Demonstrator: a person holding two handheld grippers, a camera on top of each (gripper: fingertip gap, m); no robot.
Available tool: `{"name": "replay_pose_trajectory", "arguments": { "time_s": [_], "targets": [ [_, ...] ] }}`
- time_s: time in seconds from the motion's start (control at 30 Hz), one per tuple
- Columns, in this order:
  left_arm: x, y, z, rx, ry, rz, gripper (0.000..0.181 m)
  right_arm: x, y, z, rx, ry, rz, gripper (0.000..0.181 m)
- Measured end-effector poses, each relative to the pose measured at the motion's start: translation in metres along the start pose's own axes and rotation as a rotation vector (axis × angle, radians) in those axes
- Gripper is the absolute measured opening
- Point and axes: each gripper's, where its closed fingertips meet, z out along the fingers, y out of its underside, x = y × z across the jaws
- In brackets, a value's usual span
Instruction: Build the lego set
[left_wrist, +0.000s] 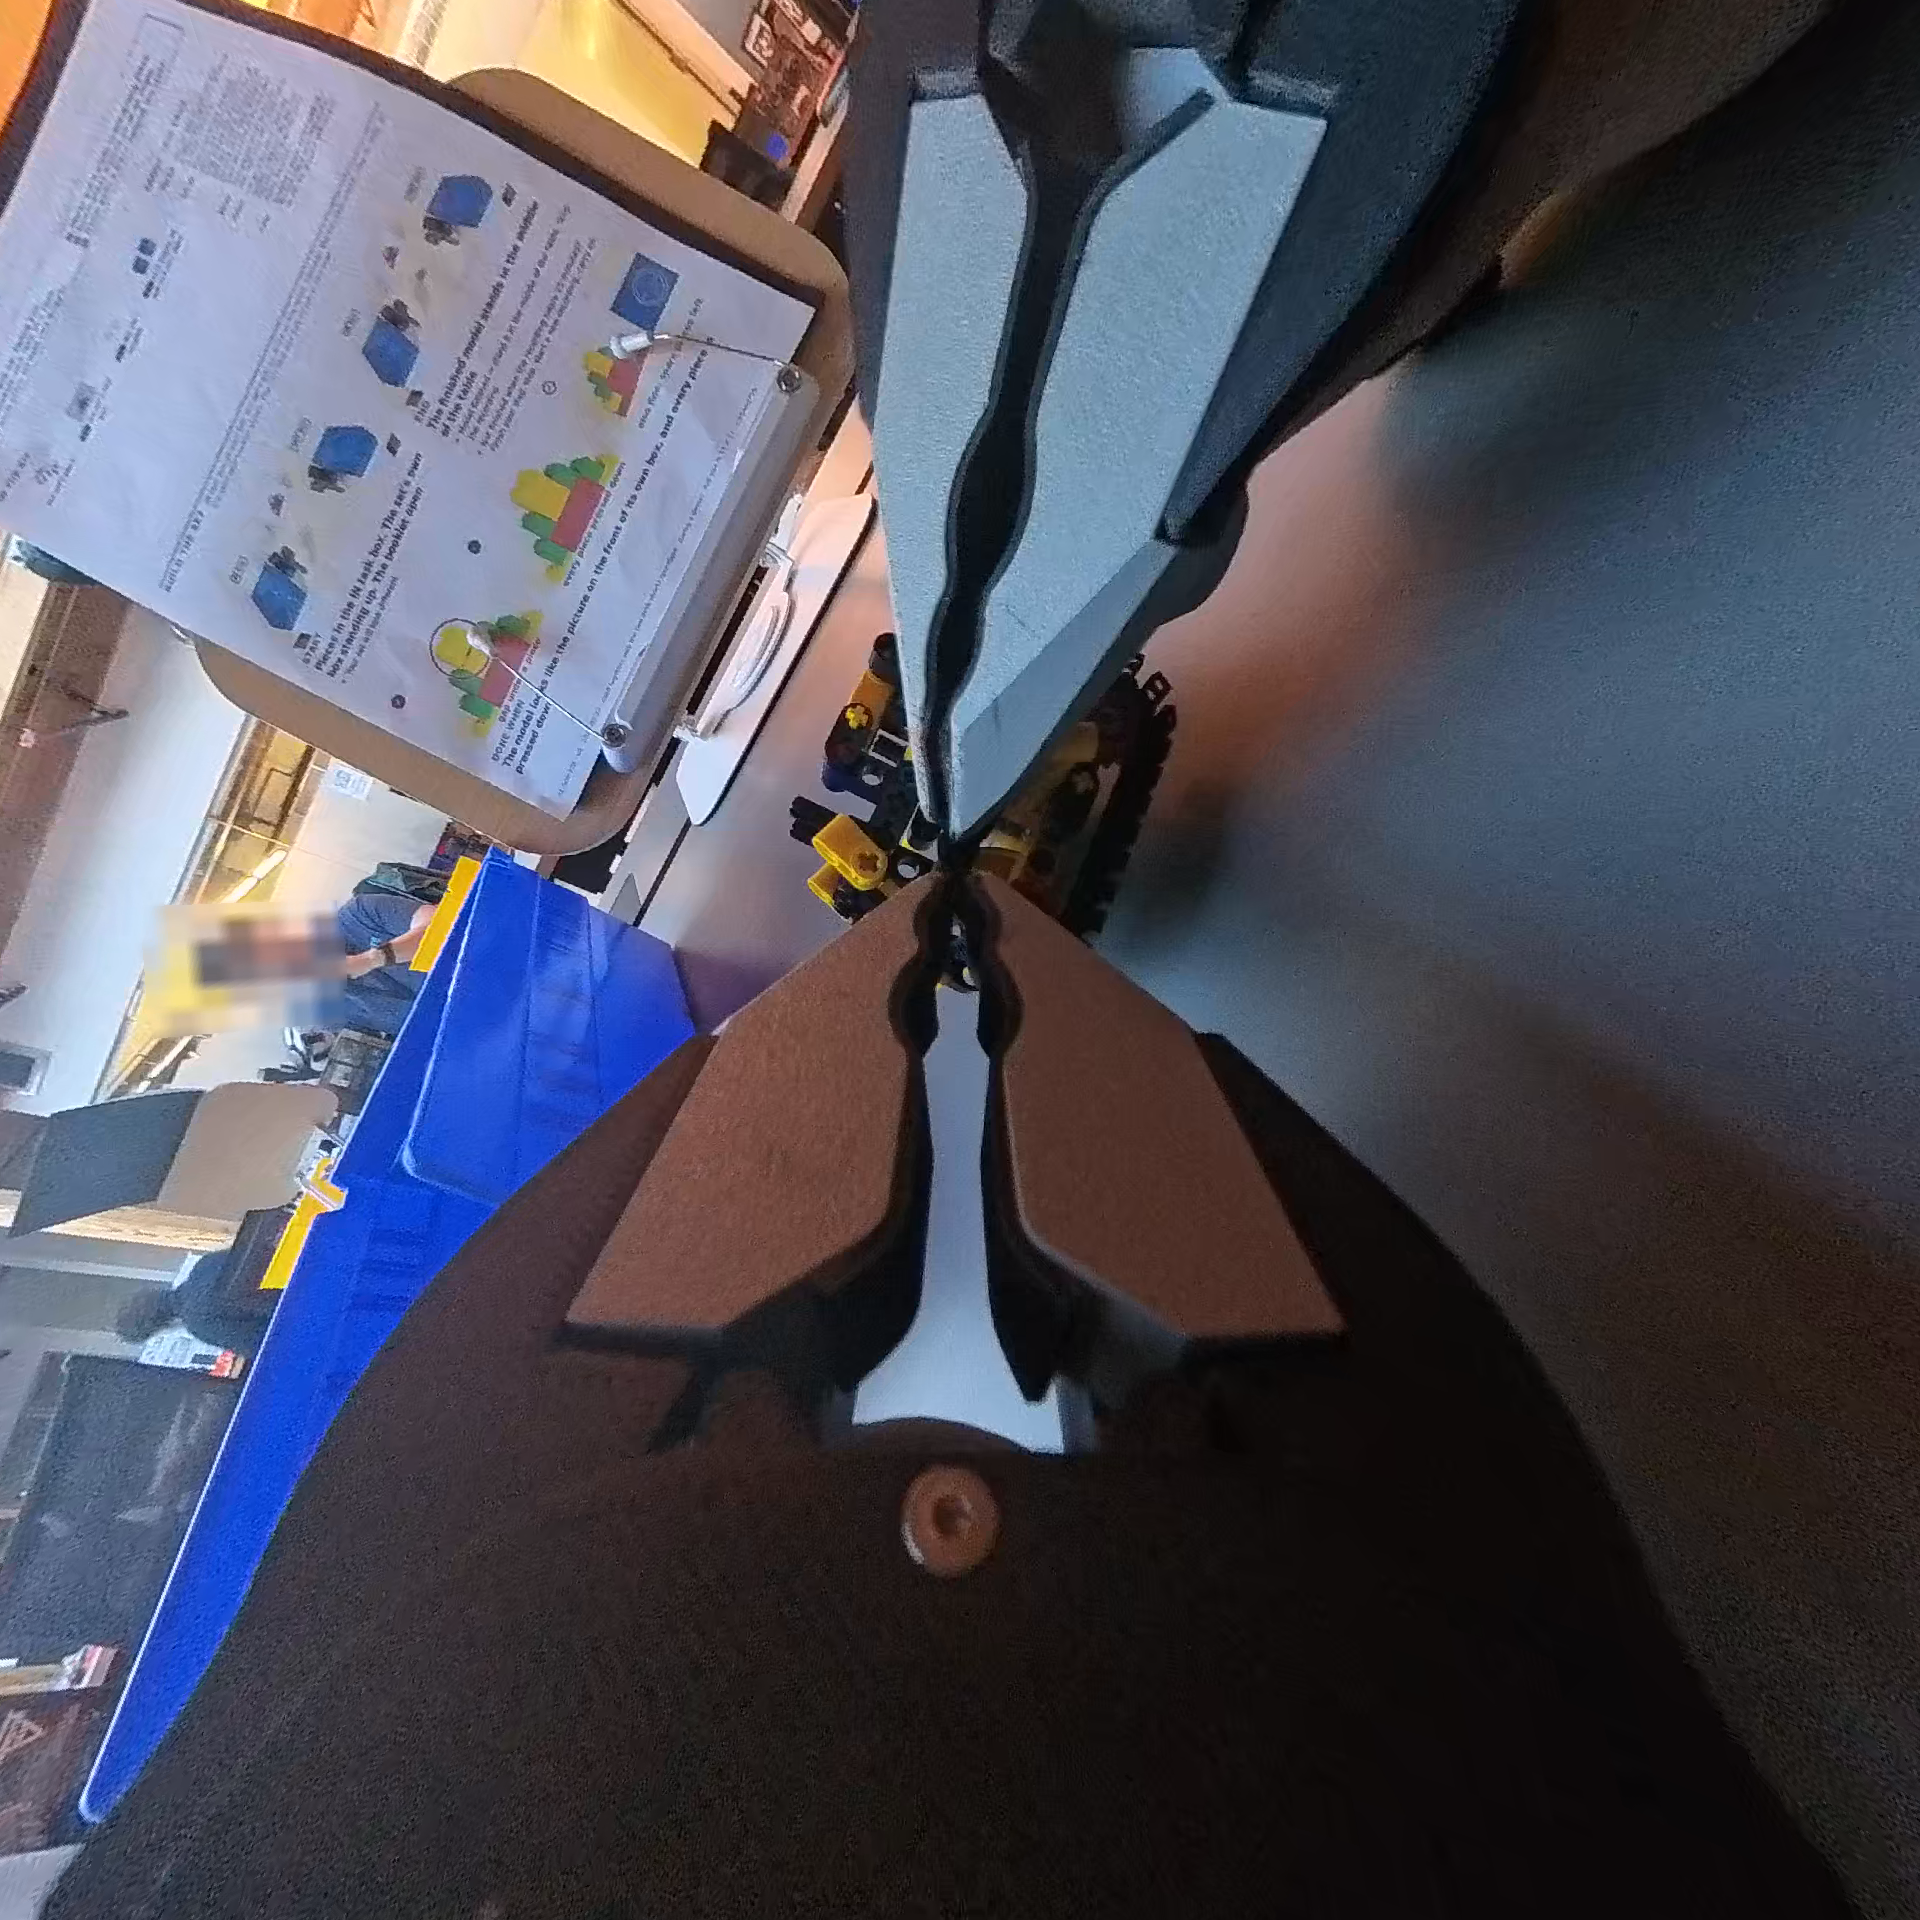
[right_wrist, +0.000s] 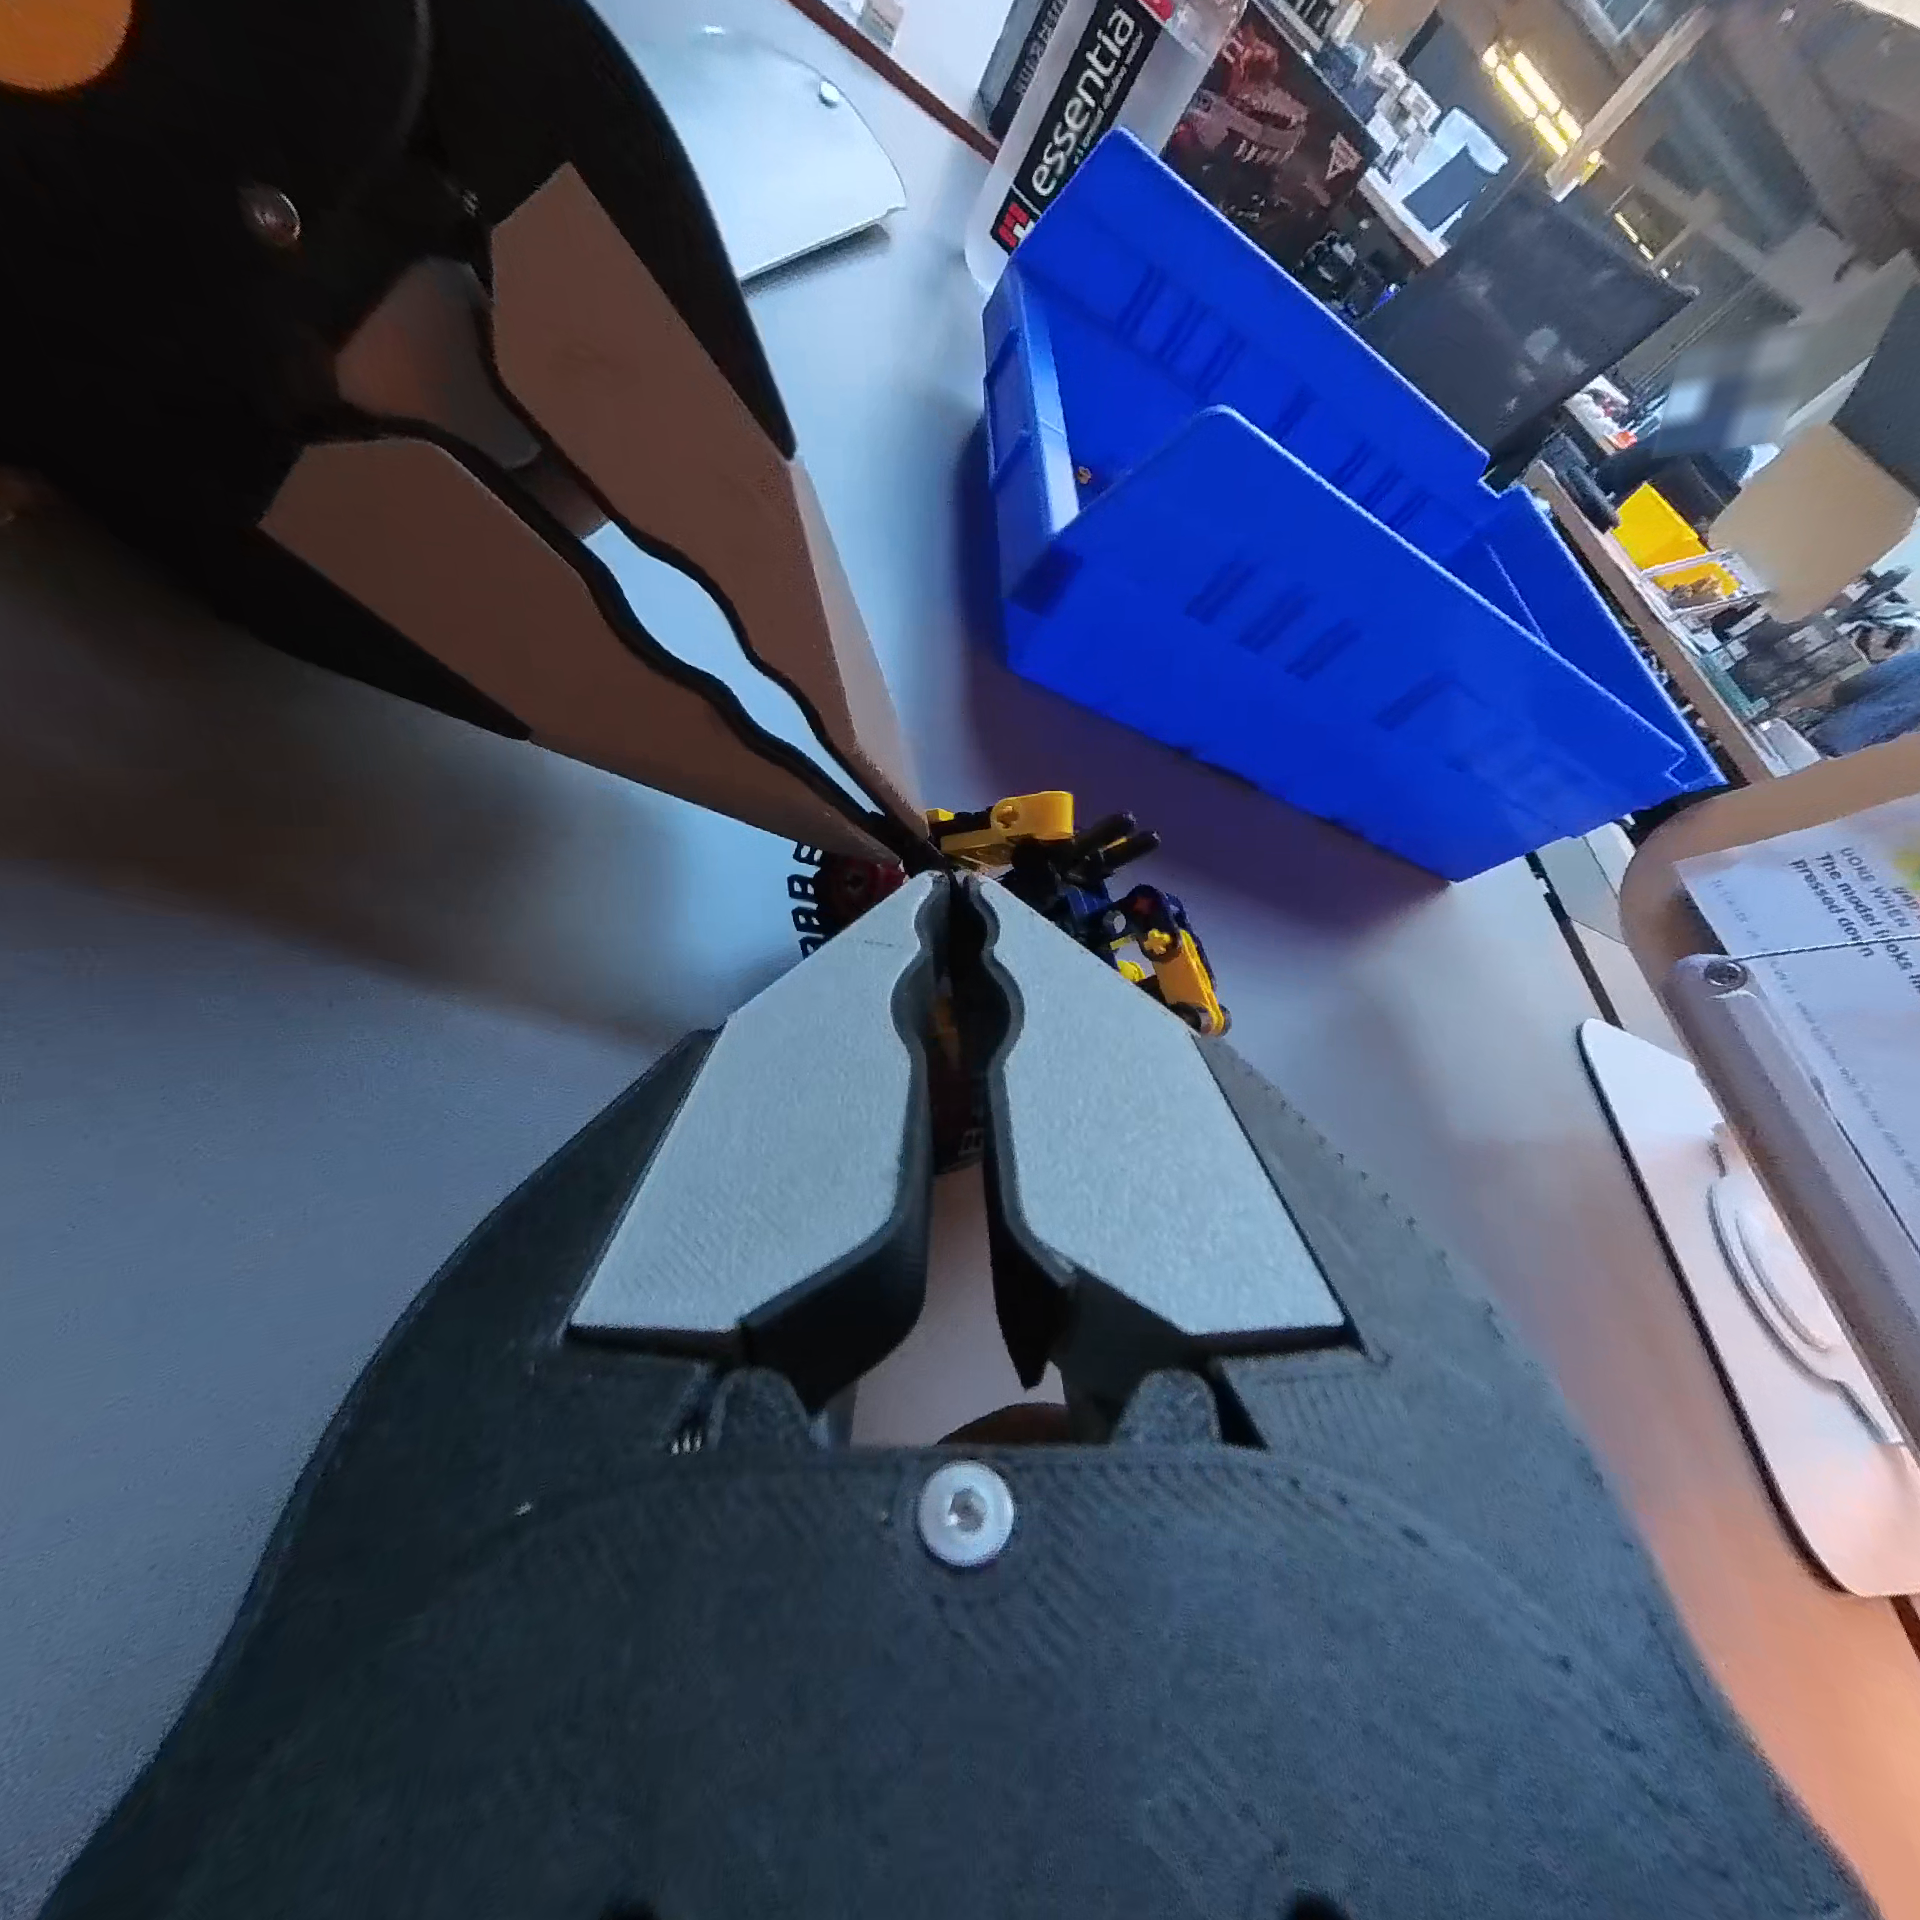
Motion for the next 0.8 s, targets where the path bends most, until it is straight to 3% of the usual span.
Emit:
{"name": "replay_pose_trajectory", "arguments": {
  "time_s": [0.5, 0.7, 0.8],
  "targets": [
    [-0.009, -0.003, -0.003, 0.048, 0.049, -0.141, 0.000, 0.002, -0.003, -0.001, -0.032, 0.069, -0.166, 0.001],
    [-0.022, -0.015, -0.010, 0.187, 0.167, -0.371, 0.000, 0.005, -0.016, -0.006, 0.051, -0.105, 0.164, 0.000],
    [-0.023, -0.016, -0.007, 0.193, 0.186, -0.388, 0.000, 0.006, -0.015, -0.006, 0.053, -0.111, 0.181, 0.000]
  ]
}}
